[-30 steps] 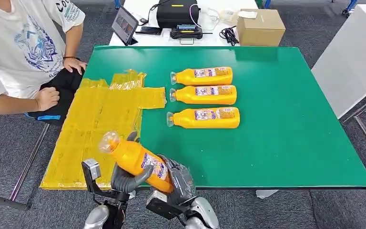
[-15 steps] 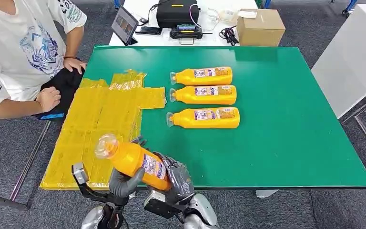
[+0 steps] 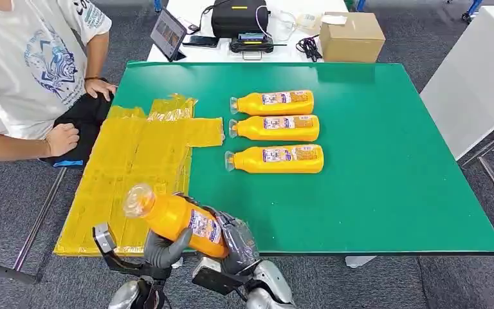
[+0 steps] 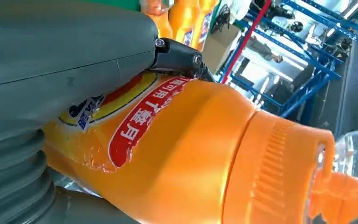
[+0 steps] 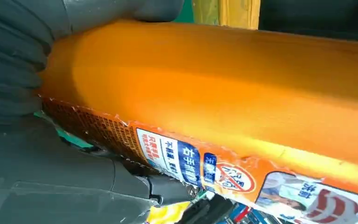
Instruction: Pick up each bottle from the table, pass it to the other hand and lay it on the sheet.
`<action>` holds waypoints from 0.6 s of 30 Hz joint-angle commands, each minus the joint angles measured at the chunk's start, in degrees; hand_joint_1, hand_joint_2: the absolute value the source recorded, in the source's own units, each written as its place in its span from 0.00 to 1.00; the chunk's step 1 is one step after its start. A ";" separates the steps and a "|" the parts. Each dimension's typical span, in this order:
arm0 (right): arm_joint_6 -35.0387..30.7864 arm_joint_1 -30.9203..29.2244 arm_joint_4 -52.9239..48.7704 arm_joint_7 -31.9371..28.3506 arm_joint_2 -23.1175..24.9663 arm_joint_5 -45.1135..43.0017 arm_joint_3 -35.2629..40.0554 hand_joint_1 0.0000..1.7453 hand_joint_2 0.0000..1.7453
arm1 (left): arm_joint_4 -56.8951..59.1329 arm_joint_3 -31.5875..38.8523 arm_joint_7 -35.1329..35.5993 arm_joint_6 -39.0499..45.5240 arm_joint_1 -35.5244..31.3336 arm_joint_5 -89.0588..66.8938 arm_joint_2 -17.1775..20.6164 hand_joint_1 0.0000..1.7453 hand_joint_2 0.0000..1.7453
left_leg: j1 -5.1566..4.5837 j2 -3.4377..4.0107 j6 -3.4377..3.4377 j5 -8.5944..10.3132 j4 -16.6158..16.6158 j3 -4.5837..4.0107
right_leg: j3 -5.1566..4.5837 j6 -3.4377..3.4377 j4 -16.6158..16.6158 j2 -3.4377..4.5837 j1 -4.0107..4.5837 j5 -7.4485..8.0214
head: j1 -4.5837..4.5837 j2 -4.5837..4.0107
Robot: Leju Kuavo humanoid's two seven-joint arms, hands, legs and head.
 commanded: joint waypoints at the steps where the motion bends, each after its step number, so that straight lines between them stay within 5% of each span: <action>1: 0.67 0.45 0.48 0.02 -0.18 -0.64 -0.31 0.50 1.00 | -1.23 -1.42 -0.33 2.01 -1.90 -1.73 -0.39 1.00 1.00 | 0.10 -0.01 -0.10 -0.05 0.03 0.08 | 0.14 -0.13 -0.03 -0.04 0.11 -0.04 | 0.00 0.00; 7: 0.67 0.45 0.48 0.02 -0.18 -0.64 -0.31 0.50 1.00 | -1.23 -1.42 -0.33 2.01 -1.90 -1.73 -0.39 1.00 1.00 | 0.11 0.02 -0.09 -0.06 0.02 0.12 | 0.17 -0.13 -0.05 -0.02 0.11 -0.04 | -0.02 0.00; 8: 0.75 0.79 -0.16 0.18 -0.21 -1.07 -0.72 0.00 1.00 | -1.55 -1.19 -0.48 2.97 -1.70 -2.36 -0.46 1.00 1.00 | 0.07 0.00 -0.07 -0.04 0.01 0.08 | 0.12 -0.10 -0.03 -0.04 0.08 -0.03 | 0.00 0.00; 9: 1.47 1.22 -1.54 0.23 -0.30 -1.79 -1.16 0.00 0.00 | -2.11 -0.76 -0.57 3.51 -1.44 -2.65 -0.59 1.00 1.00 | 0.05 0.00 -0.06 -0.01 0.00 0.03 | 0.06 -0.08 -0.02 -0.03 0.05 -0.02 | 0.00 0.00; 18: 4.57 7.37 -22.62 0.27 -3.15 -5.24 -2.86 0.00 0.00 | -3.66 2.48 -1.47 9.83 -1.32 -7.50 -0.33 1.00 1.00 | 0.04 0.00 -0.06 -0.02 0.01 0.00 | 0.04 -0.08 -0.01 -0.01 0.04 -0.02 | 0.00 0.00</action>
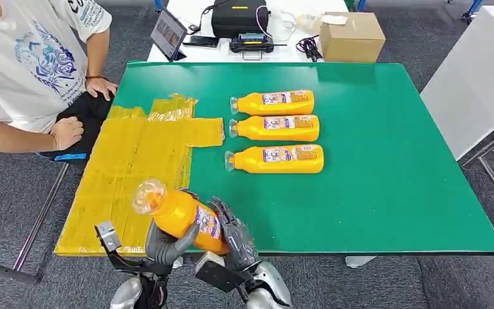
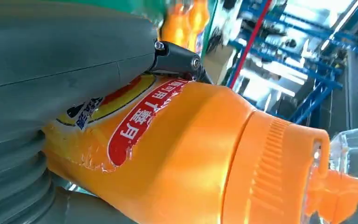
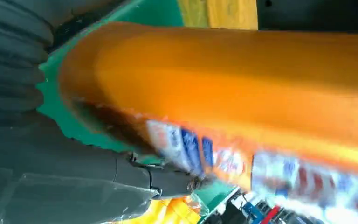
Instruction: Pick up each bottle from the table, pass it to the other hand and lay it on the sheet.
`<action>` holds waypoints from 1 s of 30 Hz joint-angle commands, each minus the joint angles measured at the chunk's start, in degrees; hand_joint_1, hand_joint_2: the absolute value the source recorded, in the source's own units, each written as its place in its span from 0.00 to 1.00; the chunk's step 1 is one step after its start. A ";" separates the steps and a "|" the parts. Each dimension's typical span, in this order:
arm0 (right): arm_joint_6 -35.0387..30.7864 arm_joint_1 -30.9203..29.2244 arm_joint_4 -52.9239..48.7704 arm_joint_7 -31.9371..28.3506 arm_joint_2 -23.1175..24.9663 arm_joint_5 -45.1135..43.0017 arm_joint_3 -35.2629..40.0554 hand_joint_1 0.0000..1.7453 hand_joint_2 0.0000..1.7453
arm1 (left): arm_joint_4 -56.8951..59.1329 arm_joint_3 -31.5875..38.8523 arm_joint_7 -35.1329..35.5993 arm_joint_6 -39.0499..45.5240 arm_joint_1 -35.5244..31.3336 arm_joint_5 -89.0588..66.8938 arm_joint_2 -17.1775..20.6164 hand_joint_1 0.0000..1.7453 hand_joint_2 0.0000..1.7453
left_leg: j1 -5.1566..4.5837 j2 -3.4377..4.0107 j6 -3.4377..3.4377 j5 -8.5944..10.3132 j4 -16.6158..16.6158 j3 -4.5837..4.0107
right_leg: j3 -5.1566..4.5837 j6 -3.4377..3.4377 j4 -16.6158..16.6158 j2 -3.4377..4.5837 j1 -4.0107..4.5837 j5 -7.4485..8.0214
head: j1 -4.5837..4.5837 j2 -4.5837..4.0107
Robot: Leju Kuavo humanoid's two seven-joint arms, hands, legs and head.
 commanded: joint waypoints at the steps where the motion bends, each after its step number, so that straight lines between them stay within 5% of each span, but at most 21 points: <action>1: 0.98 5.41 -18.26 -0.22 -3.46 -0.09 -0.73 0.00 0.00 | 0.02 2.65 -0.31 2.82 -1.76 -1.84 0.33 1.00 1.00 | 0.11 0.05 -0.11 -0.09 0.06 0.08 | 0.12 -0.15 0.00 0.01 0.12 -0.06 | -0.02 0.00; 11: 1.19 6.29 -21.22 -0.54 -4.19 0.80 1.54 0.00 0.00 | 0.58 3.69 -0.55 3.79 -2.91 -1.95 0.52 1.00 1.00 | 0.07 -0.01 -0.08 -0.04 0.03 0.03 | 0.07 -0.11 0.00 -0.05 0.08 -0.04 | -0.02 0.00; 12: -2.19 7.70 -29.93 -3.15 -5.65 0.83 5.39 0.00 0.00 | 3.13 5.57 -0.60 7.61 -6.53 -2.48 0.67 1.00 1.00 | 0.12 0.04 -0.11 -0.07 0.05 0.08 | 0.12 -0.15 -0.01 -0.01 0.13 -0.05 | 0.00 0.00; 19: -3.91 8.50 -32.32 -3.65 -6.07 -0.99 5.01 0.00 0.00 | 5.54 7.57 -1.91 13.46 -10.98 -4.22 0.96 1.00 1.00 | 0.13 0.01 -0.12 -0.06 0.03 0.12 | 0.17 -0.16 -0.03 -0.04 0.14 -0.05 | -0.02 0.00; 24: -8.63 9.36 -39.57 -5.42 -7.52 -13.28 2.87 0.00 0.00 | 2.28 7.58 -6.53 34.27 -14.64 -19.59 0.78 1.00 1.00 | 0.07 -0.07 -0.07 0.00 0.05 -0.03 | 0.02 -0.09 0.02 -0.10 0.07 -0.02 | -0.02 0.00; 30: -7.12 6.45 -38.08 -5.42 -6.80 -17.89 2.12 0.00 0.00 | 7.97 7.89 -6.86 51.07 -22.76 -42.36 4.75 1.00 1.00 | 0.07 -0.03 -0.08 0.04 0.04 -0.04 | 0.01 -0.10 0.02 -0.06 0.07 0.02 | -0.02 0.00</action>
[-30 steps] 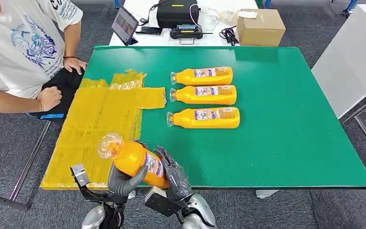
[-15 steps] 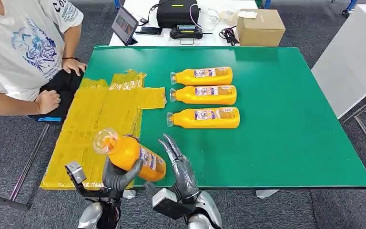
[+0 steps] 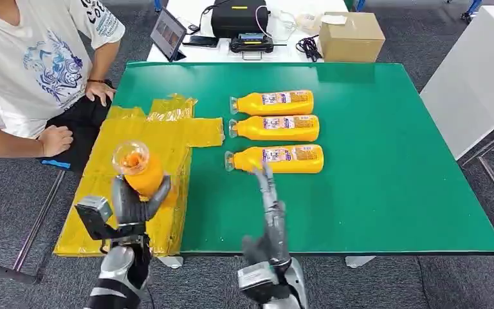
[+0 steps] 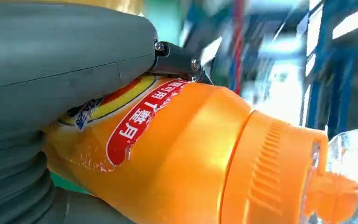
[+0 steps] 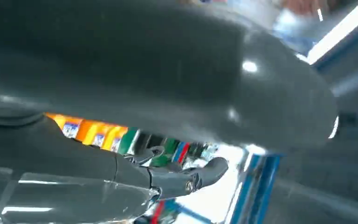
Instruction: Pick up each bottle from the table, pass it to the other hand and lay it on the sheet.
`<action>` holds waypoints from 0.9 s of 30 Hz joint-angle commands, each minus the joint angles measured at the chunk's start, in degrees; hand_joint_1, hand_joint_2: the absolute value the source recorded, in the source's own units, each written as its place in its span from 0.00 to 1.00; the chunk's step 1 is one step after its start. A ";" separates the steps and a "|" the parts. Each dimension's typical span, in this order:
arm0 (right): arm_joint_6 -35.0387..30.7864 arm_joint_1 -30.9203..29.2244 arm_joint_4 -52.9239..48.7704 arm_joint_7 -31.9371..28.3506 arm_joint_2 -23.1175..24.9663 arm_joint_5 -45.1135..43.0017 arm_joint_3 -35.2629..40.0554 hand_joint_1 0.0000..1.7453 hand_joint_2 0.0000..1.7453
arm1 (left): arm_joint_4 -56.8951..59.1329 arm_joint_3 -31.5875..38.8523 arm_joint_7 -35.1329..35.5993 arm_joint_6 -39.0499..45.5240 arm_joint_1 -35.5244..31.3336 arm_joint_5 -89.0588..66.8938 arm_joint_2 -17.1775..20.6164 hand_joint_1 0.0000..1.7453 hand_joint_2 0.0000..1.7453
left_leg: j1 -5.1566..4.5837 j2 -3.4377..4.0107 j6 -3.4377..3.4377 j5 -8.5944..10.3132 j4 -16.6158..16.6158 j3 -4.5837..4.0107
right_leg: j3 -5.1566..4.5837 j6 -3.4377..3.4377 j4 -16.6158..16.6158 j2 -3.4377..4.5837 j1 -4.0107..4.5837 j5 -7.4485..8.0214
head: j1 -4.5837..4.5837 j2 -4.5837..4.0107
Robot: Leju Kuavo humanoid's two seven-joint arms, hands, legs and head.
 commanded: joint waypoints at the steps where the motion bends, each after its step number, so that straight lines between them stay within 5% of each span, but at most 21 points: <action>1: 2.18 -3.67 -1.55 -0.13 -1.42 -4.87 -0.72 0.00 0.00 | 11.35 4.80 2.49 18.63 -15.57 -34.65 5.33 1.00 1.00 | 0.15 0.03 -0.13 -0.01 0.08 0.04 | 0.10 -0.17 0.00 -0.01 0.16 0.01 | 0.00 0.00; 5: 2.16 -4.12 -0.93 -0.13 -1.02 -4.87 -0.73 0.00 0.00 | 13.91 6.11 1.52 18.63 -17.41 -35.67 5.27 1.00 1.00 | 0.09 0.10 -0.11 0.02 0.01 0.09 | 0.10 -0.15 0.00 0.07 0.10 0.05 | 0.00 0.00; 7: 3.49 -4.28 -0.01 -0.13 -0.88 -5.18 -0.64 0.00 0.00 | 17.67 10.20 5.37 18.63 -19.57 -50.25 5.30 1.00 1.00 | 0.14 0.17 -0.13 0.01 0.02 0.13 | 0.14 -0.33 -0.03 0.12 0.16 0.14 | -0.02 0.00; 10: 5.33 -4.56 1.22 -0.13 -0.83 -6.25 -0.43 0.00 0.00 | 33.09 10.28 9.10 18.63 -26.51 -57.84 9.18 1.00 1.00 | 0.21 0.28 -0.18 -0.01 0.04 0.22 | 0.21 -0.39 -0.03 0.17 0.23 0.14 | 0.00 0.00; 16: 8.41 -5.13 3.25 -0.13 0.18 -6.74 -0.68 0.00 0.00 | 46.24 6.52 14.07 16.44 -31.81 -66.39 12.90 1.00 1.00 | 0.16 0.30 -0.15 0.04 -0.02 0.21 | 0.18 -0.37 -0.02 0.20 0.18 0.16 | -0.02 0.00; 27: 12.28 -5.25 4.50 -0.13 1.10 -6.22 -1.34 0.00 0.00 | 50.25 6.71 17.69 6.61 -31.23 -68.47 12.64 1.00 1.00 | 0.15 0.40 -0.10 0.00 0.02 0.15 | 0.12 -0.30 -0.02 0.30 0.16 0.13 | 0.00 0.00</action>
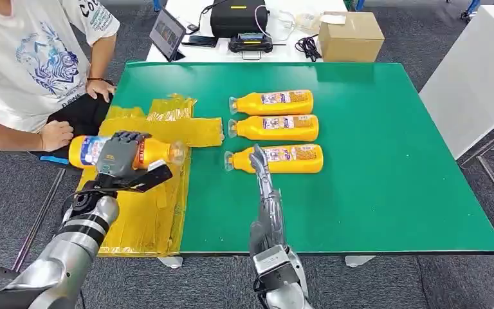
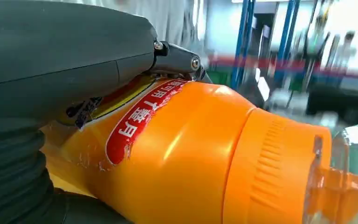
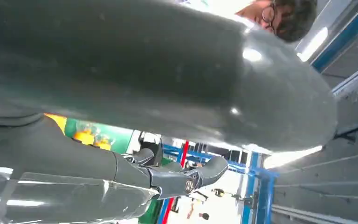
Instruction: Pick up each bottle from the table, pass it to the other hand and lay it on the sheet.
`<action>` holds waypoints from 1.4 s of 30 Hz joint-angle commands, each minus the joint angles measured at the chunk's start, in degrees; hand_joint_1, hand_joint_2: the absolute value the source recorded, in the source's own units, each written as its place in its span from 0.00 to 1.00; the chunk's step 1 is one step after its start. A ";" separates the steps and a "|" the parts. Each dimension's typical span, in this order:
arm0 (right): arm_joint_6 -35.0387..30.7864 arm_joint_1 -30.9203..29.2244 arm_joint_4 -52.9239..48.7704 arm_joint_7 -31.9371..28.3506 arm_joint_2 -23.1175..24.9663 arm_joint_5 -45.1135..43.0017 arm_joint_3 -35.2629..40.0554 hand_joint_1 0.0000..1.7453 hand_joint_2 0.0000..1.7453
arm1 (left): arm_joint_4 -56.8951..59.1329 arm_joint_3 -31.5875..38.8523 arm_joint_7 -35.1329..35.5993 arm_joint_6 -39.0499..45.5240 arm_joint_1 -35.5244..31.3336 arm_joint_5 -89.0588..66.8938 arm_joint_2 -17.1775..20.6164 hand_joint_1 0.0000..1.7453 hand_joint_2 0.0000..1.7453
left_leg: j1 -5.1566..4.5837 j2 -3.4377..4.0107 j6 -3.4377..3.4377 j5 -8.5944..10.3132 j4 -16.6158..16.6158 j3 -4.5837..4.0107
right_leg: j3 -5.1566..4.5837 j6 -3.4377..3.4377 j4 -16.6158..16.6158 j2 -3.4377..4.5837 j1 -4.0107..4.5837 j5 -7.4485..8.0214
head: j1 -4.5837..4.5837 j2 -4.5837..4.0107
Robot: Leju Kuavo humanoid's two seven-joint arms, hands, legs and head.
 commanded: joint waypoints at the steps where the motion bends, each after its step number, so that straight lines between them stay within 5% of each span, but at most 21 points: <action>1: 2.30 -2.38 5.25 -0.07 0.18 0.10 -1.15 0.00 0.00 | 11.14 -0.68 1.95 -2.76 -3.65 -0.96 1.75 1.00 1.00 | 0.11 0.14 -0.09 -0.06 0.00 0.15 | 0.16 -0.12 -0.07 0.10 0.11 0.00 | 0.00 0.00; 22: 4.94 -1.36 4.25 -0.07 0.62 -1.54 -2.04 0.00 0.00 | 10.75 5.18 -0.48 -6.94 -1.55 7.71 0.30 0.99 1.00 | 0.11 0.08 -0.09 -0.06 0.01 0.14 | 0.16 -0.12 -0.06 0.04 0.12 -0.02 | 0.00 0.00; 24: 4.96 -1.37 4.53 -0.07 0.63 -1.58 -2.26 0.00 0.00 | 10.88 4.61 -0.11 -6.59 -1.15 7.14 0.44 0.85 1.00 | 0.13 0.13 -0.12 -0.08 0.00 0.21 | 0.21 -0.16 -0.08 0.09 0.14 -0.02 | -0.02 0.00; 27: 5.55 -1.37 5.20 -0.07 0.68 -1.95 -2.53 0.00 0.00 | 11.48 4.55 -0.59 -7.77 -0.12 6.75 0.63 1.00 1.00 | 0.04 0.08 -0.06 -0.02 -0.05 0.14 | 0.12 -0.08 -0.07 0.06 0.05 0.01 | -0.02 0.00; 36: 5.92 -1.41 5.90 -0.07 0.89 -1.67 -2.85 0.00 0.00 | 11.73 3.00 0.52 -6.77 0.52 4.97 1.05 1.00 1.00 | 0.11 0.22 -0.11 -0.09 -0.05 0.30 | 0.27 -0.15 -0.11 0.18 0.12 -0.01 | -0.02 0.00; 37: 5.94 -1.32 6.09 -0.07 0.86 -1.67 -2.90 0.00 0.00 | 11.85 2.87 0.66 -6.97 0.48 4.81 1.18 0.95 1.00 | 0.08 0.18 -0.10 -0.07 -0.06 0.26 | 0.23 -0.13 -0.10 0.13 0.09 0.00 | -0.02 0.00; 38: 5.92 -1.29 6.60 -0.07 1.20 -1.70 -3.37 0.00 0.00 | 11.94 2.02 1.58 -7.36 0.61 3.78 1.33 0.14 1.00 | 0.04 0.12 -0.07 -0.04 -0.06 0.21 | 0.18 -0.09 -0.07 0.09 0.04 0.00 | -0.02 0.00; 39: 6.53 -1.26 6.85 -0.07 1.30 -1.84 -3.67 0.00 0.00 | 12.18 -0.49 2.68 -7.62 0.81 0.80 1.92 0.00 1.00 | 0.10 0.19 -0.11 -0.08 -0.05 0.28 | 0.26 -0.15 -0.10 0.14 0.12 -0.01 | -0.02 0.00; 42: 8.44 -0.90 7.21 -0.07 1.69 -3.07 -4.58 0.00 0.00 | 12.63 -4.14 4.46 -9.10 0.99 -3.60 2.94 0.00 1.00 | 0.10 0.23 -0.11 -0.07 -0.07 0.31 | 0.27 -0.15 -0.12 0.18 0.11 0.01 | -0.02 0.00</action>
